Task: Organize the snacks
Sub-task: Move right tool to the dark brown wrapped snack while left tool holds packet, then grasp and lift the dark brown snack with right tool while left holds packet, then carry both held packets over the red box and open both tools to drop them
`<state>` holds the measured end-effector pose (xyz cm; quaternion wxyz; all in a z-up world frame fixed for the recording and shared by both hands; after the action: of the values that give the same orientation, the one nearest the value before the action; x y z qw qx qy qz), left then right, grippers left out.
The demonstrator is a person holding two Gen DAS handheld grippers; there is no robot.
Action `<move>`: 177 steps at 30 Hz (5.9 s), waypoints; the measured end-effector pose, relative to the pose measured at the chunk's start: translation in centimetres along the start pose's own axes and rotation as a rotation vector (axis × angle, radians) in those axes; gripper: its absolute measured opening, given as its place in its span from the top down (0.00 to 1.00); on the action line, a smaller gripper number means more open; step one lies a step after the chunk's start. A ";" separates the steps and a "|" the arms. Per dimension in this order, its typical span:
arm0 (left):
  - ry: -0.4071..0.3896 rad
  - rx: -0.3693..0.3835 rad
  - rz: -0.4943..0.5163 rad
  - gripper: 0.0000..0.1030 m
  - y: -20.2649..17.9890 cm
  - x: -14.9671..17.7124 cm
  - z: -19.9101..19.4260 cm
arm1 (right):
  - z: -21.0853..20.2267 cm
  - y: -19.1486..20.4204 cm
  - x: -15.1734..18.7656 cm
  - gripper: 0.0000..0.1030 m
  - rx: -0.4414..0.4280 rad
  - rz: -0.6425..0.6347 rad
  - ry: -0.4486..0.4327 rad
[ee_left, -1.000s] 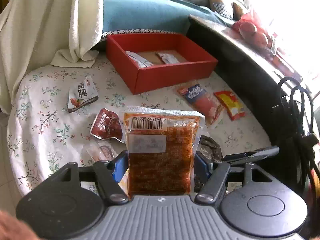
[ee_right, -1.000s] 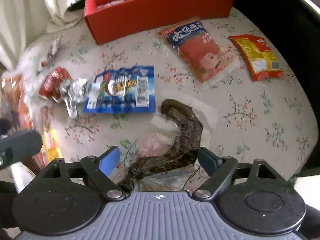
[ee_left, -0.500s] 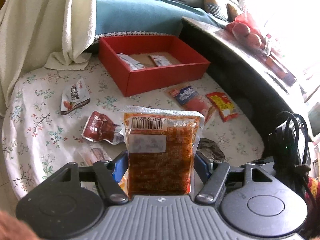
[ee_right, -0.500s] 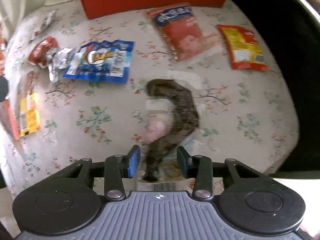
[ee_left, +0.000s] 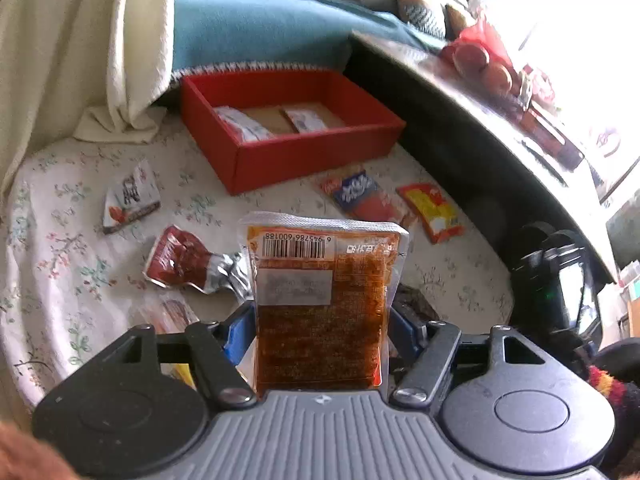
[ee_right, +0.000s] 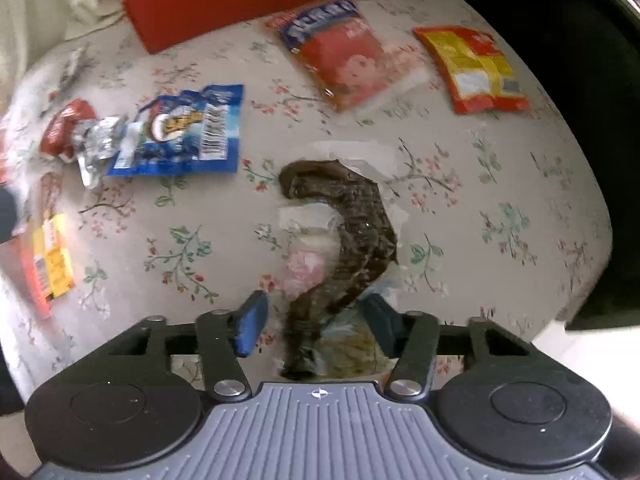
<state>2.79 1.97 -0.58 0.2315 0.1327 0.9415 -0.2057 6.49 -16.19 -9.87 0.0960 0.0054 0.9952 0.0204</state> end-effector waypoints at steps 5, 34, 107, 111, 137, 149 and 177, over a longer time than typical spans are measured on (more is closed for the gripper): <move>0.044 -0.056 0.023 0.40 -1.0 -0.1 2.4 | -1.4 -1.9 -0.9 0.54 -0.121 -0.021 -0.056; 0.168 -0.185 0.088 0.40 -2.2 0.8 7.6 | -0.9 -3.6 -3.2 0.80 -0.111 -0.042 -0.139; -0.074 0.052 -0.123 0.40 -1.0 -3.2 2.8 | -6.3 -7.4 -2.8 0.25 -0.929 0.357 -0.223; -0.106 0.051 -0.122 0.40 -1.2 -4.2 2.3 | -7.1 -7.4 -3.8 0.25 -0.943 0.352 -0.257; -0.293 -0.011 -0.091 0.40 -1.6 -15.1 2.6 | -9.6 -6.5 -15.0 0.25 -1.019 0.310 -0.424; -0.298 -0.075 -0.086 0.40 -0.4 -18.5 5.9 | -7.7 -6.5 -19.7 0.25 -1.008 0.322 -0.425; -0.137 -0.219 -0.159 0.38 5.2 -20.2 14.5 | -1.9 -3.0 -25.6 0.24 -0.610 0.167 -0.392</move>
<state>27.46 -3.06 -4.13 0.2911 0.0175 0.9480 -0.1279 31.17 -19.61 -3.22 0.2800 0.0615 0.9022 0.3224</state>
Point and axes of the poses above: each gripper's, at about its wrist camera, not at the fingertips, and z roughly the way its jaws point, y to its left, x to its underside, the point moved 5 cm from there along z, roughly the way its jaws point, and after that the axes turned 6 degrees about y, right-handed, at the moved point
